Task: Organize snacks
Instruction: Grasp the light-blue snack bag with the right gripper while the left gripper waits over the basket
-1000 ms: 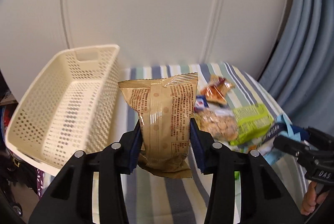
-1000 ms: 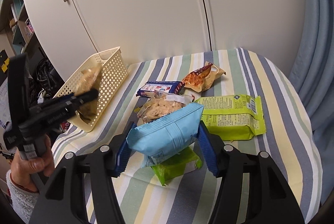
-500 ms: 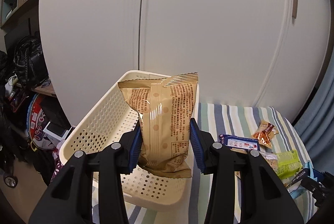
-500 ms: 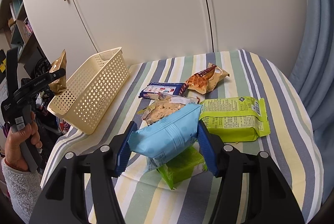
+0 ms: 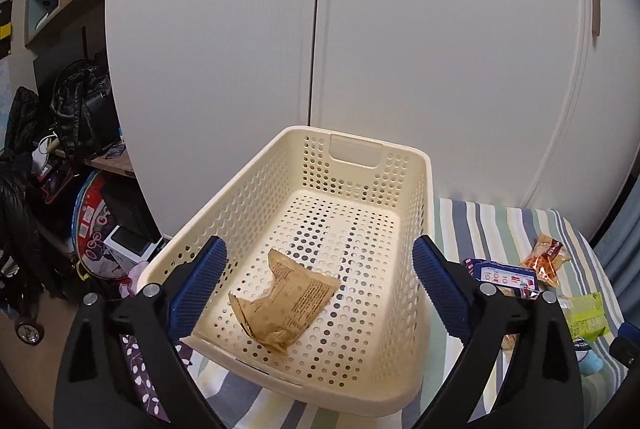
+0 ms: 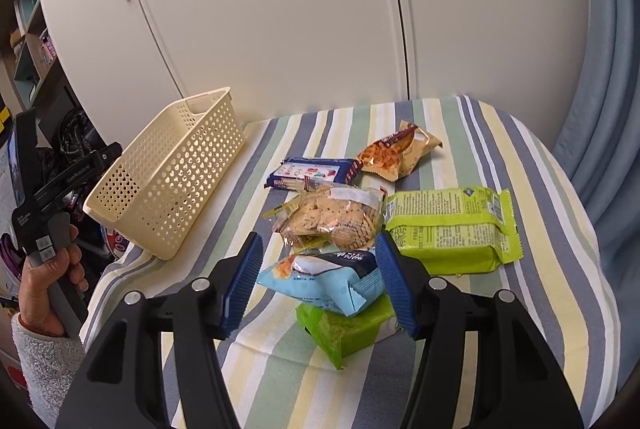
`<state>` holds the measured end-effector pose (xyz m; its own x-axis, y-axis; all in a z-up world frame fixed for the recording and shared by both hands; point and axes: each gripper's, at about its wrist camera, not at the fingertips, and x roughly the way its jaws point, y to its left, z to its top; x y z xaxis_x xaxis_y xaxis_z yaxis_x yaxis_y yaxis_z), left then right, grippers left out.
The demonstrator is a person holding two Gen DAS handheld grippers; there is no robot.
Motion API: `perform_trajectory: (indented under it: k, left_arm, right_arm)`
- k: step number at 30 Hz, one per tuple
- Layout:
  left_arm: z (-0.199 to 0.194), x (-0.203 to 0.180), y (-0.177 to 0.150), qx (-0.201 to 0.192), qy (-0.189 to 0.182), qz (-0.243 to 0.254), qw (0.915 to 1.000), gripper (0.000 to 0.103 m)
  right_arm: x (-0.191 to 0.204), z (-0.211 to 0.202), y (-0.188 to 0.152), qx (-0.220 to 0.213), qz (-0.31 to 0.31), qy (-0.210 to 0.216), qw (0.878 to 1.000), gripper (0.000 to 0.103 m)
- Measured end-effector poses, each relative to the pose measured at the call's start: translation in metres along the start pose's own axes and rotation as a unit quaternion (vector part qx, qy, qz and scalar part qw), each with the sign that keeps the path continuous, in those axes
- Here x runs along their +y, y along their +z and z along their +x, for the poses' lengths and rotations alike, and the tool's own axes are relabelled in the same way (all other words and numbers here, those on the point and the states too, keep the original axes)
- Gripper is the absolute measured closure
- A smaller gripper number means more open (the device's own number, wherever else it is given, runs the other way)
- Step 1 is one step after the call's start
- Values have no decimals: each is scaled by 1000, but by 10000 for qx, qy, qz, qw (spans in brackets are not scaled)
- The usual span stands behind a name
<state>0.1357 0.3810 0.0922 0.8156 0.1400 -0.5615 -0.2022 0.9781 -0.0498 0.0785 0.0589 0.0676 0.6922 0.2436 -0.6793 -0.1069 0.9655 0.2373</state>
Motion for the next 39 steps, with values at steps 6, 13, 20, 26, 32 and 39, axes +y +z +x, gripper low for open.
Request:
perform_trajectory:
  k: [6, 13, 20, 26, 32, 39]
  left_arm:
    - [5, 19, -4, 129, 47, -339, 9993, 3]
    - [0, 36, -3, -7, 366, -666, 9971, 3]
    - [-5, 39, -2, -148, 332, -731, 9967, 3]
    - [0, 36, -4, -80, 270, -717, 9970, 3]
    - [-1, 30, -4, -87, 197, -642, 9977, 3]
    - [-1, 28, -5, -60, 154, -640, 9978, 3]
  right_arm:
    - [-16, 10, -8, 183, 433, 82, 9989, 10]
    - [-13, 27, -16, 462, 346, 195, 9981, 5]
    - [-3, 75, -16, 978, -58, -23, 9952, 5]
    - [-8, 97, -12, 1258, 184, 74, 9919, 5]
    - [-12, 118, -10, 1678, 374, 290, 9847, 5]
    - [2, 120, -7, 1594, 126, 118, 9871, 18]
